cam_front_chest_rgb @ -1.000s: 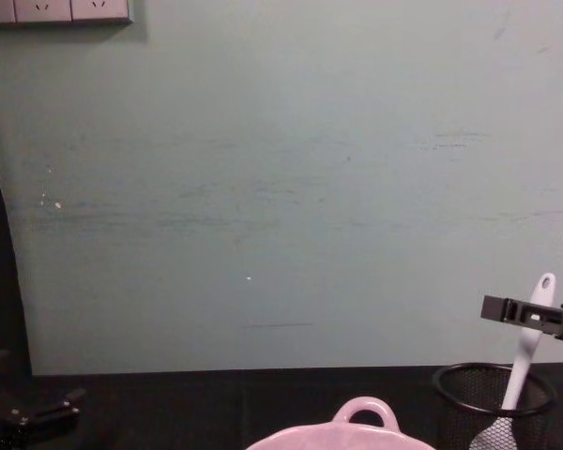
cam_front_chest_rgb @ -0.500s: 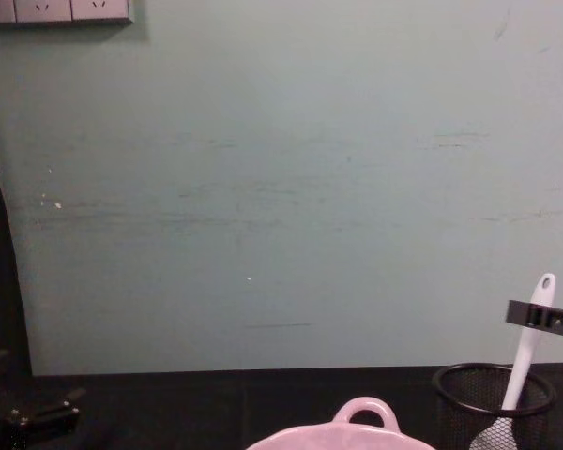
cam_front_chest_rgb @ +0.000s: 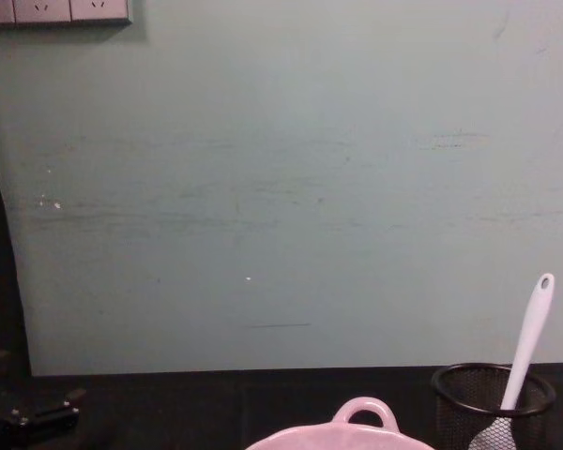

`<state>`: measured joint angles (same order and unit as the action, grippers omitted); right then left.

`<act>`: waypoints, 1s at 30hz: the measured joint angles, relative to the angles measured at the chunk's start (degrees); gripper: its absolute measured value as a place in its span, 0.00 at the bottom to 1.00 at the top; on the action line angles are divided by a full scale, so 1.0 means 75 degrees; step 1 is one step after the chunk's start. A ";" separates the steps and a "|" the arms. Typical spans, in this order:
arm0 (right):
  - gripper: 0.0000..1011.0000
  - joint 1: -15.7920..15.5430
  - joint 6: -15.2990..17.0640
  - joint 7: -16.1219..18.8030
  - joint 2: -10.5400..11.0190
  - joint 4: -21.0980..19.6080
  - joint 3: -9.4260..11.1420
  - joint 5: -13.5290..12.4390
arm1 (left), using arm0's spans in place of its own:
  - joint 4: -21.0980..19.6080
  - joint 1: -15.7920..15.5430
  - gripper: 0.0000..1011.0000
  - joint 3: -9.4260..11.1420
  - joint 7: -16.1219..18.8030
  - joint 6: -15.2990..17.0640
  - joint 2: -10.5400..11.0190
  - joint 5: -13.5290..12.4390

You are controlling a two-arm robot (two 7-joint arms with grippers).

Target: Use the one hand to pick up the spoon and stir the clear water in the bowl.

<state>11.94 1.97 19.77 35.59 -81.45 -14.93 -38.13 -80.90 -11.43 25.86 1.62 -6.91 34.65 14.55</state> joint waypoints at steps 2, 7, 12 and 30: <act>0.99 0.0031 -0.0101 -0.0127 0.0032 0.0017 -0.0056 0.0289 | 0.0000 0.0000 0.99 0.0000 0.0000 0.0000 0.0000 0.0000; 0.99 0.0210 -0.0438 -0.0735 -0.0012 0.0130 -0.0248 0.1334 | 0.0000 0.0000 0.99 0.0000 0.0000 0.0000 0.0000 0.0000; 0.99 0.0412 -0.0639 -0.1518 -0.0177 0.0208 -0.0540 0.2506 | 0.0000 0.0000 0.99 0.0000 0.0000 0.0000 0.0000 0.0000; 0.99 0.0540 -0.0215 -0.1722 -0.0500 0.0641 -0.0814 0.3529 | 0.0000 0.0000 0.99 0.0000 0.0000 0.0000 0.0000 0.0000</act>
<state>15.99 0.36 6.85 31.84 -76.64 -21.04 -11.66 -80.90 -11.43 25.86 1.62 -6.90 34.65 14.55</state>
